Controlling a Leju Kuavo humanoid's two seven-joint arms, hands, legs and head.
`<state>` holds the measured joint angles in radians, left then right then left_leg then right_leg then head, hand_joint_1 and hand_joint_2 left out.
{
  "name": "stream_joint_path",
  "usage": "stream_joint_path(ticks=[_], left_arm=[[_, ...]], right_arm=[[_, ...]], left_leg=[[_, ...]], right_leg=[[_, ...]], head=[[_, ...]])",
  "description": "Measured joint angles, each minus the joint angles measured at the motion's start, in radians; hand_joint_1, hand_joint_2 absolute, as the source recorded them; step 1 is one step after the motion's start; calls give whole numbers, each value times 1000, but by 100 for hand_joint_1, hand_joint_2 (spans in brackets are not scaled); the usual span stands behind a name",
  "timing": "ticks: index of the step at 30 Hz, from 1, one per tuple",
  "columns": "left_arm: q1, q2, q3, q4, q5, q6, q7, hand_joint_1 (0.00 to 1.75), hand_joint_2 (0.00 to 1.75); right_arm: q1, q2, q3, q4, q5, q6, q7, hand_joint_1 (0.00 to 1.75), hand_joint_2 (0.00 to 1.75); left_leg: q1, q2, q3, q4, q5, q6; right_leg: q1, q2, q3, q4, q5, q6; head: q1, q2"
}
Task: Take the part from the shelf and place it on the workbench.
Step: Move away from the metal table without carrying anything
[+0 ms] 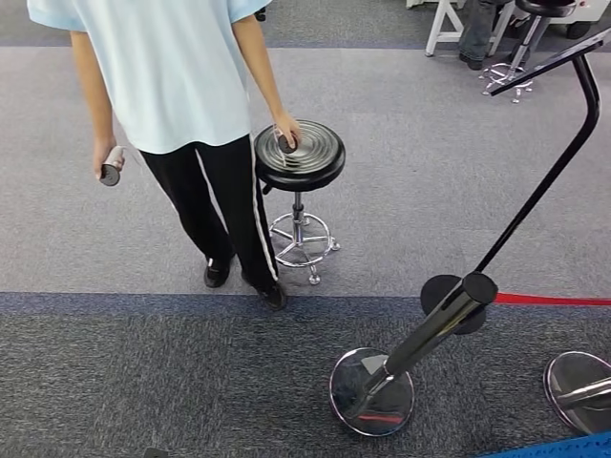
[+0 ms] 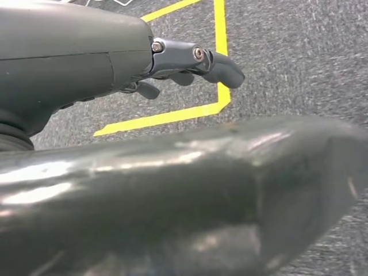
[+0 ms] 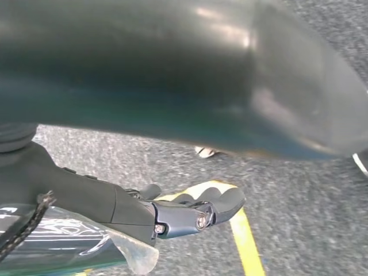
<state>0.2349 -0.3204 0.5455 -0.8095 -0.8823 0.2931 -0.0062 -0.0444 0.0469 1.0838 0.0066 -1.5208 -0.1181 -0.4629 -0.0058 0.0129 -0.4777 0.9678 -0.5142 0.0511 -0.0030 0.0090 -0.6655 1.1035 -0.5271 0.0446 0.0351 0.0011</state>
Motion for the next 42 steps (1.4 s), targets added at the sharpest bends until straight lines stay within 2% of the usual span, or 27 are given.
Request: stream_joint_path(ticks=[1, 2, 3, 4, 5, 6, 7, 8, 9, 10, 12, 13, 14, 16, 17, 18, 19, 20, 21, 23, 24, 25, 28, 29, 32, 35, 42], left_arm=[[0, 0, 0, 0, -3, 0, -3, 0, 0], [0, 0, 1, 0, -6, -1, -5, 0, 0], [0, 0, 2, 0, -8, -1, -7, 0, 0], [0, 0, 2, 0, -9, -1, -9, 0, 0], [1, 0, 2, 0, -10, -1, -10, 0, 0], [0, 0, 2, 0, -11, -2, -11, 0, 0], [1, 0, 2, 0, -12, -2, -12, 0, 0], [1, 0, 2, 0, -13, -2, -14, 0, 0], [1, 0, 2, 0, -15, -2, -15, 0, 0], [1, 0, 2, 0, -17, -3, -16, 0, 0], [1, 0, 2, 0, -21, -3, -18, 0, 0], [1, 0, 2, 0, -22, -3, -18, 0, 0], [1, 0, 3, 0, -23, -3, -18, 0, 0], [1, 1, 3, 0, -25, -3, -19, 0, 0], [1, 1, 3, 0, -26, -3, -19, 0, 0], [1, 1, 3, 0, -27, -3, -19, 0, 0], [1, 1, 3, 0, -27, -3, -19, 0, 0], [1, 1, 3, 0, -28, -3, -19, 0, 0], [1, 1, 3, 0, -29, -3, -19, 0, 0], [1, 1, 3, 0, -29, -3, -20, 0, 0], [1, 1, 3, 0, -29, -3, -21, 0, 0], [1, 1, 3, 0, -29, -3, -21, 0, 0], [2, 0, 4, 0, -29, -3, -22, 0, 0], [2, 0, 4, 0, -29, -3, -22, 0, 0], [2, 0, 5, 0, -29, -3, -22, 0, 0], [2, 0, 4, 0, -29, -3, -22, 0, 0], [2, 0, 4, 0, -29, -2, -22, 0, 0]], right_arm=[[0, 0, 0, 0, 0, 0, -1, 0, 0], [-1, 0, 0, 0, 0, 1, -1, 0, 0], [-1, 0, 0, 0, 0, 1, -2, 0, 0], [-1, 0, 0, 0, 0, 0, -2, 0, 0], [-1, 0, 0, 0, 0, 0, -2, 0, 0], [-1, 0, 0, 0, 0, 0, -1, 0, 0], [-3, 0, 0, 0, 0, -1, -1, 0, 0], [-5, 0, 0, 0, 0, -1, -1, 0, 0], [-6, 0, 0, 0, 0, -2, 0, 0, 0], [-7, 0, 0, 0, 0, -2, 0, 0, 0], [-4, 1, 0, 0, 0, -2, 2, 0, 0], [-3, 1, 0, 0, 0, -2, 2, 0, 0], [-3, 2, 0, 0, 0, -2, 2, 0, 0], [-5, 2, 0, 0, 0, -2, 2, 0, 0], [-5, 2, 0, 0, 0, -2, 2, 0, 0], [-4, 2, 0, 0, 0, -2, 2, 0, 0], [-4, 2, 0, 0, 0, -2, 2, 0, 0], [-4, 2, 0, 0, 0, -1, 2, 0, 0], [-5, 2, 0, 0, 0, -1, 2, 0, 0], [-5, 3, 0, 0, 0, -1, 2, 0, 0], [-5, 4, 0, 0, 0, -1, 1, 0, 0], [-6, 4, 0, 0, 0, -1, 1, 0, 0], [-6, 4, 0, 0, 0, -1, 0, 0, 0], [-6, 4, 0, 0, 0, -1, 0, 0, 0], [-5, 4, 0, 0, 0, -2, 0, 0, 0], [-4, 4, 0, 0, 0, -7, 0, 0, 0], [-4, 5, 0, 0, 0, -15, 0, 0, 0]], left_leg=[[0, 2, -14, 0, 11, 2], [-1, 4, -29, 1, 21, 1], [-1, 7, -44, 2, 32, 0], [-1, 9, -58, 2, 43, -2], [-1, 10, -72, 3, 54, -4], [-1, 11, -83, 5, 63, -7], [-3, 11, -93, 8, 71, -11], [-4, 11, -100, 12, 79, -16], [-5, 12, -103, 15, 86, -21], [-5, 13, -106, 17, 92, -27], [-3, 12, -109, 21, 98, -38], [-1, 8, -115, 36, 79, -44], [0, 4, -125, 66, 44, -50], [3, -3, -158, 183, -58, -59], [4, -4, -171, 247, -94, -60], [4, -4, -175, 294, -110, -61], [4, -4, -164, 307, -103, -59], [4, -4, -135, 283, -79, -56], [3, -4, -90, 223, -49, -51], [-1, -7, 5, 77, -21, -38], [-3, -7, 33, 26, -21, -33], [-4, -8, 44, -3, -29, -31], [-6, -8, 40, -20, -30, -35], [-8, -8, 39, -19, -28, -33], [-13, -5, 33, -16, -21, -23], [-16, -4, 24, -11, -14, -18], [-16, -4, 21, -8, -13, -17]], right_leg=[[-1, -1, -17, 66, -49, 4], [-1, -1, -27, 128, -80, 8], [-1, -2, -25, 169, -88, 10], [-1, -2, -7, 176, -75, 11], [-1, -3, 32, 140, -48, 11], [-2, -5, 86, 75, -23, 10], [-1, -7, 153, -11, -15, 7], [0, -9, 209, -91, -17, 2], [1, -9, 243, -144, -26, -3], [3, -9, 259, -174, -35, -9], [4, -11, 247, -178, -29, -25], [4, -13, 240, -178, -21, -35], [3, -14, 232, -179, -12, -44], [4, -16, 209, -178, 8, -55], [6, -16, 196, -176, 17, -56], [8, -16, 182, -172, 26, -56], [10, -16, 168, -167, 34, -56], [11, -15, 155, -161, 41, -55], [12, -14, 143, -154, 47, -54], [14, -11, 124, -142, 56, -48], [15, -11, 118, -139, 61, -44], [17, -12, 111, -135, 61, -44], [18, -13, 95, -131, 58, -59], [16, -12, 92, -134, 61, -58], [11, -10, 92, -137, 80, -40], [8, -9, 90, -137, 97, -30], [8, -9, 88, -137, 99, -30]], head=[[1, 0], [1, 0], [1, 0], [1, 0], [1, 0], [1, 0], [1, 0], [1, 0], [2, 0], [2, 0], [4, 0], [3, 0], [1, 0], [-4, 0], [-4, 0], [-4, 0], [-4, 0], [-4, 0], [-4, 0], [-3, 0], [-3, 0], [-3, 0], [-1, 0], [0, 0], [-1, 0], [-1, 0], [-1, 0]])
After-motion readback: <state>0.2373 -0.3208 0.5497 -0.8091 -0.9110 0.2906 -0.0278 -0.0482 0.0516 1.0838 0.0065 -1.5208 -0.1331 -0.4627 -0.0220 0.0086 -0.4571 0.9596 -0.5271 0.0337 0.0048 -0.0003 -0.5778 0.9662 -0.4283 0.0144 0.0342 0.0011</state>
